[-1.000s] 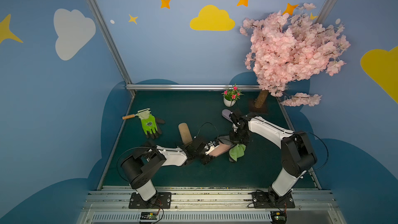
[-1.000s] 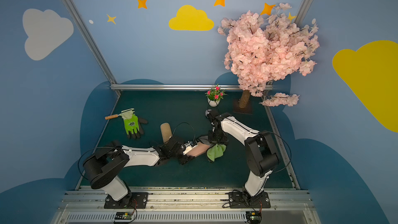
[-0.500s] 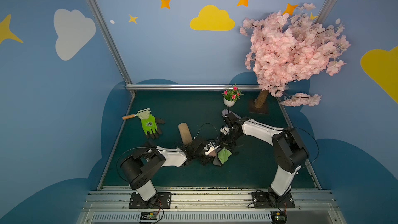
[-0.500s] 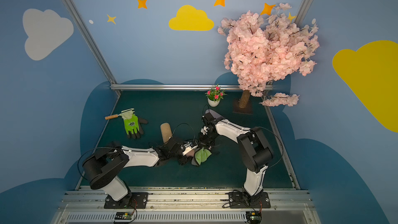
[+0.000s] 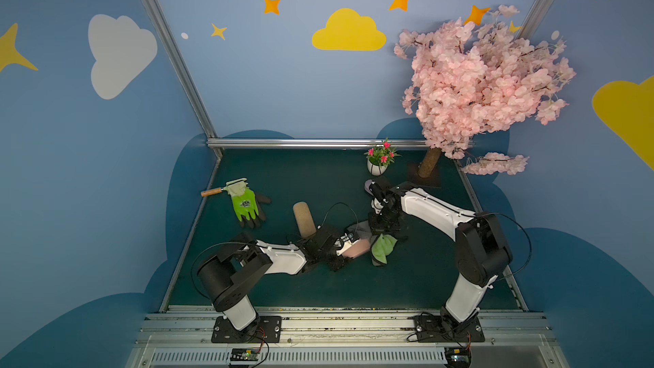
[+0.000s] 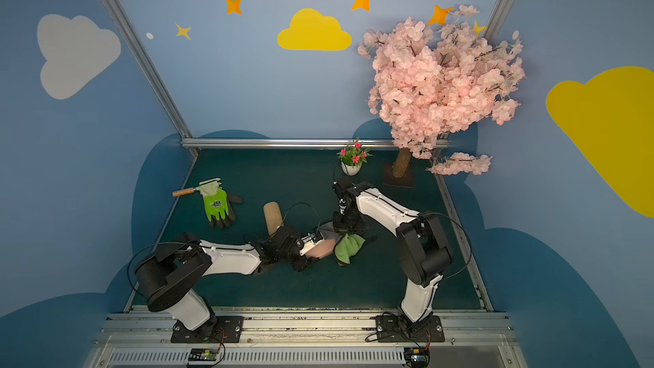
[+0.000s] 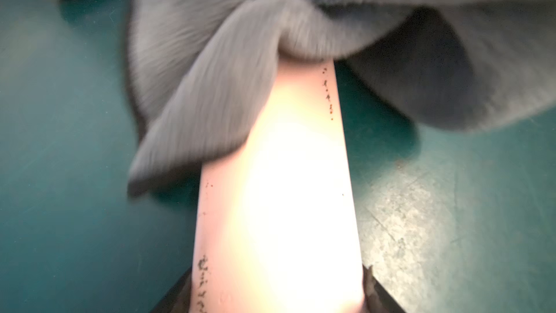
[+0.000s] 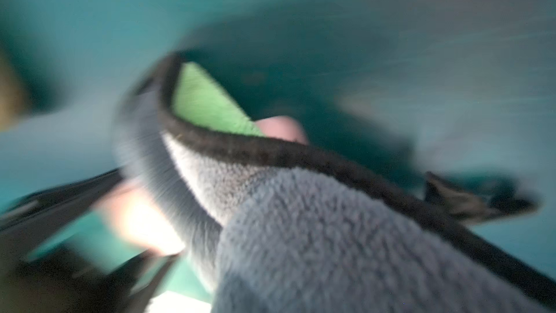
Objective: Wipe the eyeglass case
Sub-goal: Wipe the dirt from the eyeglass case.
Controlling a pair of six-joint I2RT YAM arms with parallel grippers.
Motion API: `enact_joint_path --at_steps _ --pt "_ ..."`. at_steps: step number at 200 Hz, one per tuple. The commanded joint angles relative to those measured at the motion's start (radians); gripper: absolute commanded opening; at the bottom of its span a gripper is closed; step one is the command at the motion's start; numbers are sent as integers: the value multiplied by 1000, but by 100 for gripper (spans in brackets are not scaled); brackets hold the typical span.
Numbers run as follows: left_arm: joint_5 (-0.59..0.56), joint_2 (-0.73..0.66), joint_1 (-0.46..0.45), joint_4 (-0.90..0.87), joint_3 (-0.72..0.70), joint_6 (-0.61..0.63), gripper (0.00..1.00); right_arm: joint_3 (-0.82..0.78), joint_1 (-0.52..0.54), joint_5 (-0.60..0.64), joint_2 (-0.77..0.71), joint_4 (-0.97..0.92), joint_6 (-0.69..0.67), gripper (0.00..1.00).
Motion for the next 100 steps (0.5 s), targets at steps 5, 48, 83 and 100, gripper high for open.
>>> enact_joint_path --at_steps 5,48,83,100 --pt "16 -10 -2 -45 -7 -15 3 -80 28 -377 8 248 207 0" --pt "2 -17 -2 -47 -11 -23 3 -159 -89 -277 102 157 81 0" --pt "-4 -13 -2 -49 -8 -27 3 -98 -170 255 99 -81 -132 0" --pt "-3 -11 -2 -58 -4 -27 3 -47 -172 191 92 -90 -148 0"
